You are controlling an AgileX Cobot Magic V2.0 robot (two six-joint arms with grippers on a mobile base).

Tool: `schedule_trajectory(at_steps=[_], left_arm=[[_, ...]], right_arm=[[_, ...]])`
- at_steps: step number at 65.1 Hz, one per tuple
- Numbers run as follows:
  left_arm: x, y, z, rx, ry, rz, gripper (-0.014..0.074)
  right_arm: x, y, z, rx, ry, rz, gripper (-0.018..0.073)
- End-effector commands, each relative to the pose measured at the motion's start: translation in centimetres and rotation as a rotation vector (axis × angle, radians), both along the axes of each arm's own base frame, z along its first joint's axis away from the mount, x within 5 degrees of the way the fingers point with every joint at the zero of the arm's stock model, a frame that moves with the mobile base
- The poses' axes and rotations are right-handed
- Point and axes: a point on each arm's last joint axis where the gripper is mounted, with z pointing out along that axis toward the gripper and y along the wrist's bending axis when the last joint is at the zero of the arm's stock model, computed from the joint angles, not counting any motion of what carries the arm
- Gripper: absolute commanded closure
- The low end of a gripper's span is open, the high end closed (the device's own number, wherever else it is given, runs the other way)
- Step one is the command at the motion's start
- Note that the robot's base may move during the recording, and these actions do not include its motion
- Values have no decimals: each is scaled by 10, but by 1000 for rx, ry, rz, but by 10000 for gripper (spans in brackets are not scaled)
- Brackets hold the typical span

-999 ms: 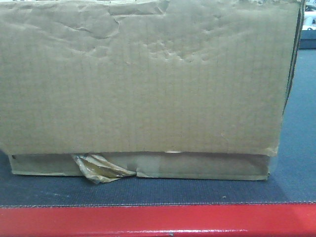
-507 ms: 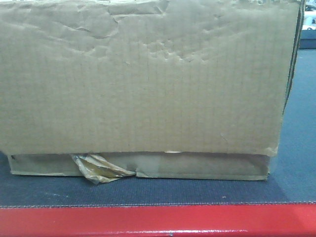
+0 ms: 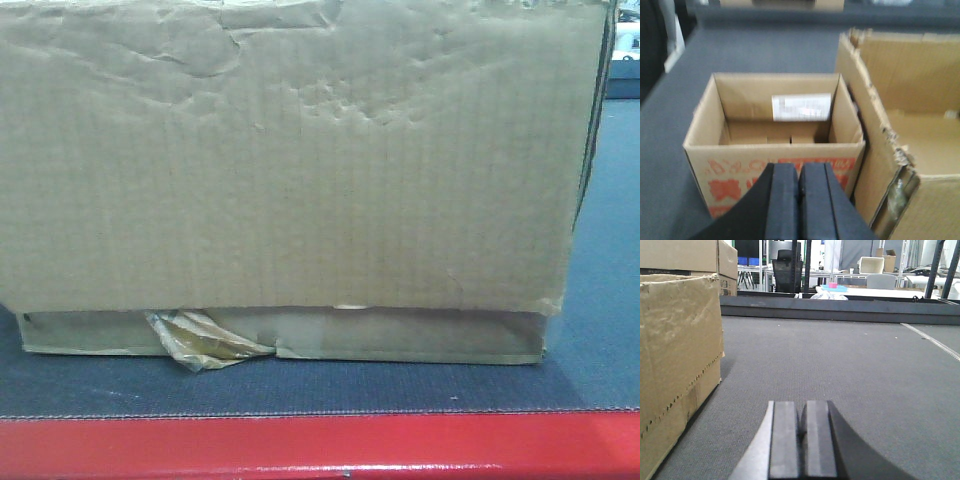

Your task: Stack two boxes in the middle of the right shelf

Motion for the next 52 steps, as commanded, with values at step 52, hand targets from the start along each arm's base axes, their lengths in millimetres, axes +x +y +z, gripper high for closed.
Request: schedule_trajectory(at_steps=[52], left_arm=[[201, 27, 28, 41, 550, -32, 707]], right_arm=[[0, 0, 2, -8, -23, -4, 722]])
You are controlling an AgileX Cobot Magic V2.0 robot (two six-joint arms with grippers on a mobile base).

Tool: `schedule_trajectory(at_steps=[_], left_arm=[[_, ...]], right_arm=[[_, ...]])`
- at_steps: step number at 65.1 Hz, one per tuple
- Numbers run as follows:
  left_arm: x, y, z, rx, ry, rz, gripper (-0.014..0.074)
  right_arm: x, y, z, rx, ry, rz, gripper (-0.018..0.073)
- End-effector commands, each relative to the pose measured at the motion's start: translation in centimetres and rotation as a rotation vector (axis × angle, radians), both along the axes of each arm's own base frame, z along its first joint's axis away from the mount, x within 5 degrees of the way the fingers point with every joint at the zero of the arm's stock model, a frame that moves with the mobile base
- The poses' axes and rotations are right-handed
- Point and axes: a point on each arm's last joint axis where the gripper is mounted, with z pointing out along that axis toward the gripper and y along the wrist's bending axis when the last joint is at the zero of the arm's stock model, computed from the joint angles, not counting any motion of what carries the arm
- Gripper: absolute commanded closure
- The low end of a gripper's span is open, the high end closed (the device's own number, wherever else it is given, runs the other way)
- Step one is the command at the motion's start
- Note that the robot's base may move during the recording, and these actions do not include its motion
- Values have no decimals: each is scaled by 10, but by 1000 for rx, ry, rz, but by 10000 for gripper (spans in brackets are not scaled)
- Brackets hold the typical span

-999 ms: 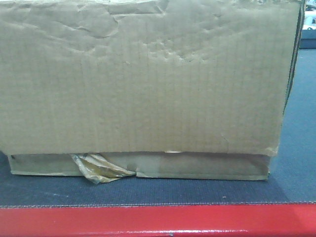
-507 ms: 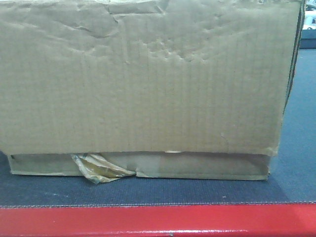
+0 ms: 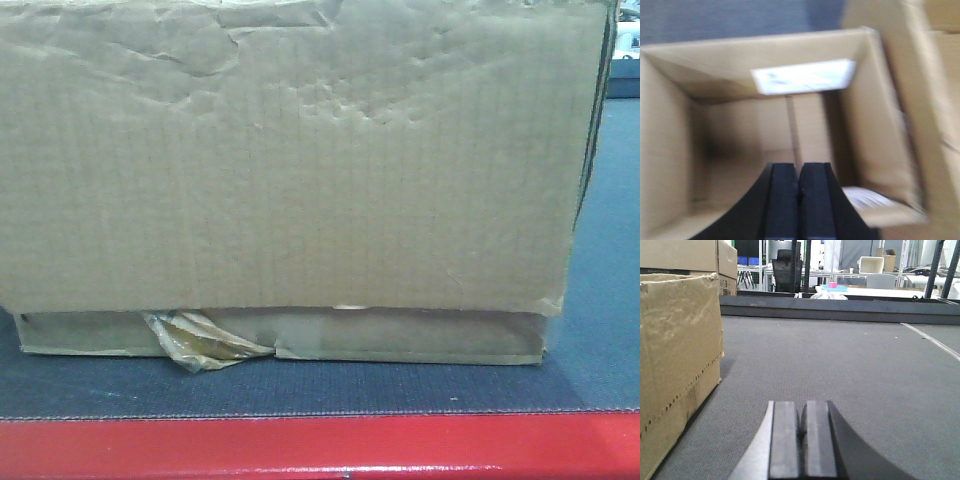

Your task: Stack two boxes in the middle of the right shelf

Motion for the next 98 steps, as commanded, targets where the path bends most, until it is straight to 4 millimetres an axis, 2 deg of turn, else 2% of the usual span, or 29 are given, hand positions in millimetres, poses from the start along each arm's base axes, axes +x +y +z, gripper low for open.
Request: schedule_trajectory(at_steps=[1, 9, 18, 26, 33, 43, 48, 67, 81, 90, 98], left_arm=[[13, 20, 3, -11, 22, 30, 707], [25, 44, 0, -70, 25, 27, 707], [28, 72, -8, -99, 30, 76, 707], [31, 87, -17, -108, 52, 110, 680], [37, 92, -24, -87, 58, 112, 537], [47, 98, -32, -53, 42, 128, 255], [54, 104, -43, -34, 75, 131, 198], [77, 106, -79, -21, 150, 57, 269], [81, 106, -84, -6, 160, 50, 295], [80, 109, -84, 31, 172, 49, 458], [80, 107, -85, 15, 176, 48, 636]], right_arm=[[0, 0, 2, -8, -23, -4, 722], [0, 0, 2, -8, -23, -4, 722], [0, 0, 2, -8, -23, -4, 722], [0, 0, 2, -8, -23, -4, 722], [0, 0, 2, -8, -23, -4, 722], [0, 0, 2, -8, -23, -4, 722], [0, 0, 2, -8, -23, -4, 722], [0, 0, 2, -8, -23, -4, 722], [0, 0, 2, -8, -23, -4, 722], [0, 0, 2, -8, -23, -4, 722], [0, 0, 2, -8, -23, -4, 722]])
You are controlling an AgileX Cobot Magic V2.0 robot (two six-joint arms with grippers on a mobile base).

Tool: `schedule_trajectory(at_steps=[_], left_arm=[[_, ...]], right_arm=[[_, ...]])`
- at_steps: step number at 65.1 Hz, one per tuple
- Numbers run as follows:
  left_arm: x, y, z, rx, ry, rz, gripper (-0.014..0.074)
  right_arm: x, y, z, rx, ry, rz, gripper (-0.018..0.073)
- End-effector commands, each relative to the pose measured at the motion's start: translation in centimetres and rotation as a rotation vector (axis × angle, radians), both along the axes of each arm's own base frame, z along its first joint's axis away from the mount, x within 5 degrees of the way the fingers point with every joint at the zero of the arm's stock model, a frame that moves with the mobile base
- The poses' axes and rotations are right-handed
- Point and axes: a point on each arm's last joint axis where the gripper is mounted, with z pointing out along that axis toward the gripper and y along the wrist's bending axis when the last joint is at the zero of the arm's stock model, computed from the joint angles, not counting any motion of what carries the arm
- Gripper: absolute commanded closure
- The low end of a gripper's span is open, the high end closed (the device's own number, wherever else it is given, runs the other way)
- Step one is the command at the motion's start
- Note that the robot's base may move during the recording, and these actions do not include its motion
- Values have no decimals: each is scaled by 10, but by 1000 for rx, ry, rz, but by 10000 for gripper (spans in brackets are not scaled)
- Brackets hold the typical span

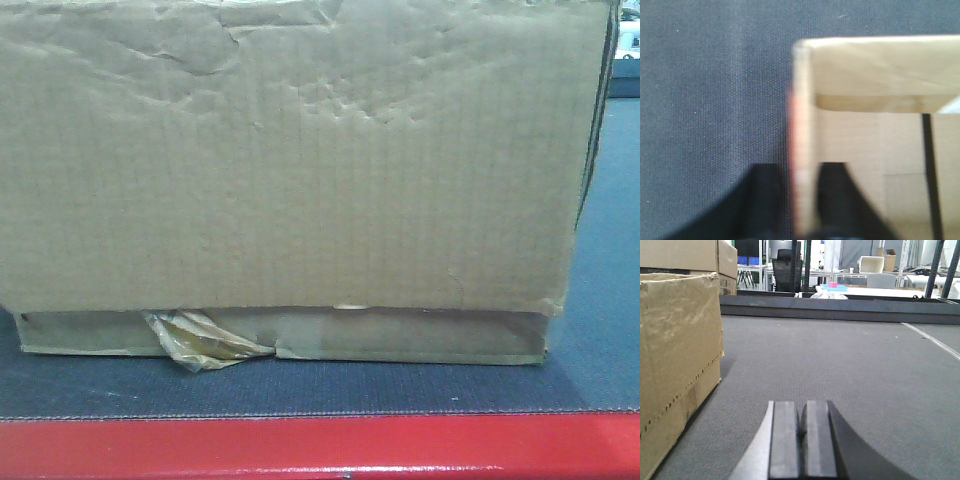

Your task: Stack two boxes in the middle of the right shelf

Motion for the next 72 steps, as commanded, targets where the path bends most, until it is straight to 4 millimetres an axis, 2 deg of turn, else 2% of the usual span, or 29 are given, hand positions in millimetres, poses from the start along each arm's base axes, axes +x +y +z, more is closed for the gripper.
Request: schedule_trajectory(at_steps=[1, 4, 9, 17, 27, 40, 47, 58, 63, 72], left_arm=[[1, -1, 3, 0, -12, -7, 657], [1, -2, 4, -12, -16, -6, 708], [2, -6, 9, -61, -36, -3, 708], [5, -9, 35, -100, -94, 6, 707], [3, -3, 97, -28, -258, 105, 707], [-21, -4, 183, 27, -511, 241, 707], [-39, -24, 223, -4, -608, 249, 707], [-57, -68, 263, 4, -738, 317, 707], [-61, -96, 274, -3, -789, 292, 707], [-58, -152, 270, -91, -780, 181, 707]], right_arm=[[0, 0, 2, -8, -23, -4, 722], [0, 0, 2, -8, -23, -4, 722], [0, 0, 2, -8, -23, -4, 722], [0, 0, 2, -8, -23, -4, 722], [0, 0, 2, -8, -23, -4, 722], [0, 0, 2, -8, -23, -4, 722], [0, 0, 2, -8, -23, -4, 722], [0, 0, 2, -8, -23, -4, 722], [0, 0, 2, -8, -23, -4, 722], [0, 0, 2, -8, -23, -4, 722]])
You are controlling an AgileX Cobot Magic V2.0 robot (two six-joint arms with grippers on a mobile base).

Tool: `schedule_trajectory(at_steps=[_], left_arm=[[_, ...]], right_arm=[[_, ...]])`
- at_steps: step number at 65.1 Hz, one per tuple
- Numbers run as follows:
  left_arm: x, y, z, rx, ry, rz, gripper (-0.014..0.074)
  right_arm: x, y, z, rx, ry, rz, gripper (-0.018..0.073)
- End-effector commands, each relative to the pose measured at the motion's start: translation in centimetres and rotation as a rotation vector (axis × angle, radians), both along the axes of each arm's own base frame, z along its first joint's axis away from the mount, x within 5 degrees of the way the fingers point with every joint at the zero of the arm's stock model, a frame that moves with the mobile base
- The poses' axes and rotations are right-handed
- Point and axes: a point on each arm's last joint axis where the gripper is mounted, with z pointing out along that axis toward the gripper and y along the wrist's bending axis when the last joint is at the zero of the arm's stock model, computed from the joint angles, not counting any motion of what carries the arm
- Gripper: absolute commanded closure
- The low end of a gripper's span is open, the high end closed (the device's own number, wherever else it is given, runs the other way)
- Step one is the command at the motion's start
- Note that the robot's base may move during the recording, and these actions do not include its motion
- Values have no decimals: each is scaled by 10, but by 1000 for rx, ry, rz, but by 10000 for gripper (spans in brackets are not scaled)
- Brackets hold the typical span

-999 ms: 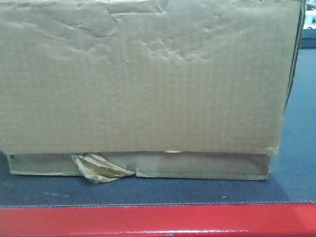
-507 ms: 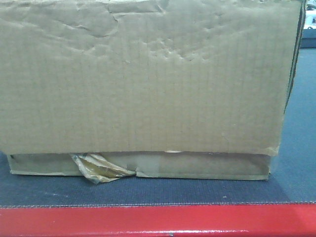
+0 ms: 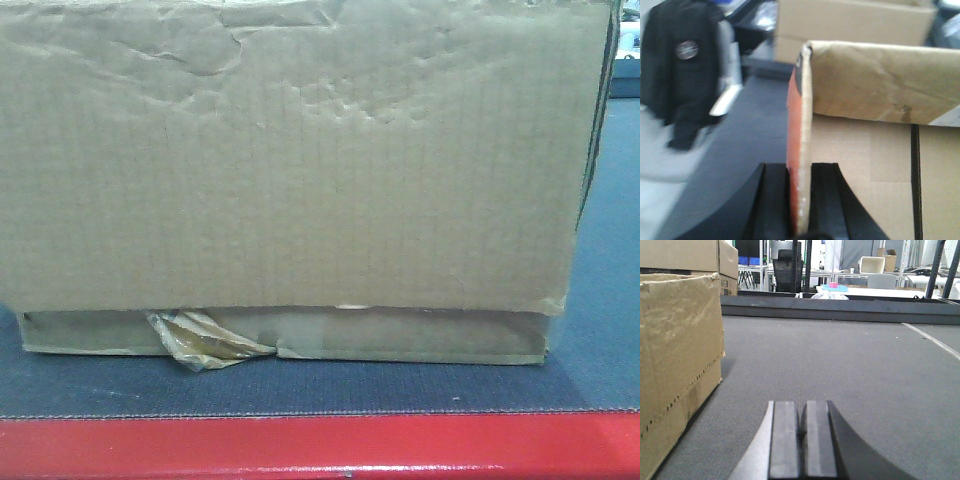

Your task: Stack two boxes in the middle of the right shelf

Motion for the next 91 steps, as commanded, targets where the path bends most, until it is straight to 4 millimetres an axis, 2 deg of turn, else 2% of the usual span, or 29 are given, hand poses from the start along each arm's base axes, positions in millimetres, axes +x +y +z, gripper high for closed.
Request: schedule_trajectory(at_steps=[1, 8, 18, 40, 54, 65, 83, 87, 91], left_arm=[[-1, -36, 0, -50, -19, -75, 707], [5, -75, -12, -79, 29, -174, 707], [17, -113, -44, -77, 147, -237, 707], [41, -131, -133, -94, 461, -188, 707], [47, -140, -177, -118, 553, -213, 707], [50, -143, -194, -109, 564, -226, 707], [53, -145, -196, -79, 542, -276, 705], [52, -146, -196, -83, 546, -286, 675], [52, -147, -197, -83, 550, -300, 600]], right_arm=[[0, 0, 2, -8, -23, -4, 722], [0, 0, 2, -8, -23, -4, 722], [0, 0, 2, -8, -23, -4, 722], [0, 0, 2, -8, -23, -4, 722], [0, 0, 2, -8, -23, -4, 722], [0, 0, 2, -8, -23, -4, 722], [0, 0, 2, -8, -23, -4, 722], [0, 0, 2, -8, -23, -4, 722], [0, 0, 2, -8, -23, -4, 722]])
